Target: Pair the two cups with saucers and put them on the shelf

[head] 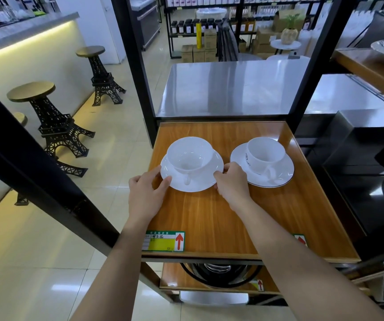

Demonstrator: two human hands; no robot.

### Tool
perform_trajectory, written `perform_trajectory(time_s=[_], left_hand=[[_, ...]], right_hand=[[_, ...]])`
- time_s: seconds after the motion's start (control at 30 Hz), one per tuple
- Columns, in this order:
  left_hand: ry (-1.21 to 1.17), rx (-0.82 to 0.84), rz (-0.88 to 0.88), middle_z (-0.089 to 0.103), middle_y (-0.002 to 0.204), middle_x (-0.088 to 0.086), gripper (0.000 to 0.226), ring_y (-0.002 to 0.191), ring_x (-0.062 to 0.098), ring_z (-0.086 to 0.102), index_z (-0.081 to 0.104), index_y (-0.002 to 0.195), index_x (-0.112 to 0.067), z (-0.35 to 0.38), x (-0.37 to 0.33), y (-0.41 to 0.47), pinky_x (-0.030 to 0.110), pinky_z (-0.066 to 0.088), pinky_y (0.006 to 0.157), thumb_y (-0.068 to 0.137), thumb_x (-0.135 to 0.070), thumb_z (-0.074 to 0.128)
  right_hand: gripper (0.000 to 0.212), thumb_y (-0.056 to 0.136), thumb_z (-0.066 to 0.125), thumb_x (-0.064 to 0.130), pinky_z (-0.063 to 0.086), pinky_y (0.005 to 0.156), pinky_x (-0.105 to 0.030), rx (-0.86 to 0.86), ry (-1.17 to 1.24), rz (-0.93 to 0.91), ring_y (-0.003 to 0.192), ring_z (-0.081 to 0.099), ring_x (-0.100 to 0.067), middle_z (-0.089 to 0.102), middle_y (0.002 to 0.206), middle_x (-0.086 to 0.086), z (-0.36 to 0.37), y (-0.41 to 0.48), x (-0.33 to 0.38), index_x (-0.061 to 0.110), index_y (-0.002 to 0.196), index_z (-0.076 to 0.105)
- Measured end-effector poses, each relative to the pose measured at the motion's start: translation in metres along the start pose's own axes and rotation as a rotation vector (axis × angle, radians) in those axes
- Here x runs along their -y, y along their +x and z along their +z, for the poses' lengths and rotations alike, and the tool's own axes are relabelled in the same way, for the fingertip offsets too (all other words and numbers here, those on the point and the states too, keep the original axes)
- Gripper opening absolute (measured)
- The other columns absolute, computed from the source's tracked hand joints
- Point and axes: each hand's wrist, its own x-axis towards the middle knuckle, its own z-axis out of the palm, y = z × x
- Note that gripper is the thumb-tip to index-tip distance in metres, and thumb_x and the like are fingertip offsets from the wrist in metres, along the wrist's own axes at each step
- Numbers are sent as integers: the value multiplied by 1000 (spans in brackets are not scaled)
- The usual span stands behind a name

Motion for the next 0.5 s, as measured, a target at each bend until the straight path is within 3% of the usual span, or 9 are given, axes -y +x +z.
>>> perform_trajectory(time_s=[0.3, 0.5], left_hand=[[-2, -2, 18, 54, 135, 0, 49, 135, 20, 24, 46, 139, -26, -2, -1, -1, 42, 34, 104, 92, -43, 49], [-22, -9, 0, 48, 142, 7, 49, 137, 25, 30, 46, 139, -19, -5, -4, -3, 44, 31, 108, 94, -39, 50]], right_hand=[[30, 88, 52, 16, 47, 57, -24, 17, -35, 21, 81, 59, -23, 64, 105, -17, -1, -2, 2, 5, 116, 51], [41, 91, 49, 25, 55, 78, -37, -13, -102, -44, 96, 64, -26, 62, 112, -11, -15, -19, -5, 10, 129, 42]])
